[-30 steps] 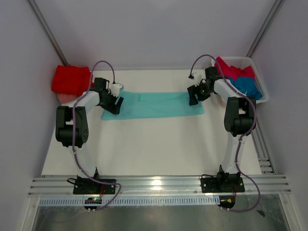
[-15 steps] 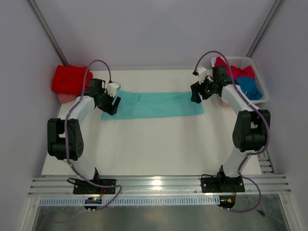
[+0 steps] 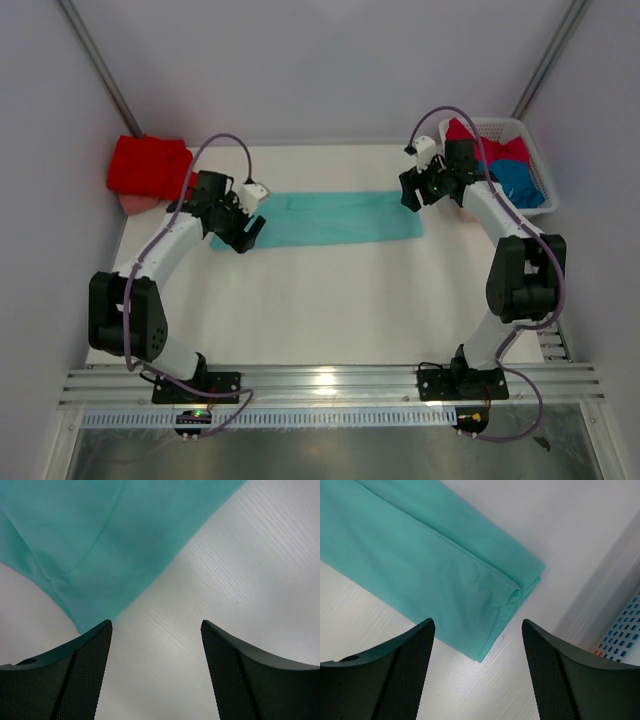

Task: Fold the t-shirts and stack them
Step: Fold the tshirt

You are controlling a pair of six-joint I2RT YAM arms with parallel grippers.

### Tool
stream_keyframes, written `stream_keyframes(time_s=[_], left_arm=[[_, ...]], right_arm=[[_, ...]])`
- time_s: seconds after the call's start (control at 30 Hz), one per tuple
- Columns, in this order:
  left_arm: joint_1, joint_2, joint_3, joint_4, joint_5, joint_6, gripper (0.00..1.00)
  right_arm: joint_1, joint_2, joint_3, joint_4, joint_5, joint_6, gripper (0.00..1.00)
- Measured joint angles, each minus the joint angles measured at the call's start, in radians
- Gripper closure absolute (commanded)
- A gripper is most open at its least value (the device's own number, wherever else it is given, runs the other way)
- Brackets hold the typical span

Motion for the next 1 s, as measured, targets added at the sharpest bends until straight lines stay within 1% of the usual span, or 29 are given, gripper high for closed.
stream_keyframes(time_s=[0.17, 0.27, 0.4, 0.47, 0.6, 0.67, 0.8, 1.0], left_arm=[[-0.178, 0.0, -0.077, -0.013, -0.11, 0.043, 0.25], [-0.255, 0.004, -0.085, -0.012, -0.129, 0.043, 0.25], [-0.267, 0.036, -0.061, 0.001, -0.143, 0.033, 0.26], [-0.28, 0.074, -0.038, 0.017, -0.182, 0.025, 0.26], [-0.372, 0.152, -0.012, 0.076, -0.298, 0.01, 0.26], [-0.43, 0.199, 0.011, 0.092, -0.333, -0.002, 0.26], [-0.503, 0.272, 0.066, 0.098, -0.348, -0.041, 0.26], [-0.52, 0.309, 0.1, 0.09, -0.359, -0.071, 0.26]], right_arm=[[0.0, 0.055, 0.0, -0.023, 0.055, 0.031, 0.25], [0.0, 0.055, 0.0, -0.032, 0.089, 0.054, 0.25], [0.0, 0.049, -0.013, -0.01, 0.15, 0.072, 0.25], [0.0, 0.05, -0.013, -0.006, 0.173, 0.077, 0.25], [0.0, 0.084, 0.011, 0.012, 0.204, 0.09, 0.25], [0.0, 0.133, 0.046, 0.026, 0.215, 0.09, 0.25], [0.0, 0.219, 0.109, 0.027, 0.23, 0.089, 0.25], [0.0, 0.301, 0.229, 0.019, 0.241, 0.081, 0.25]])
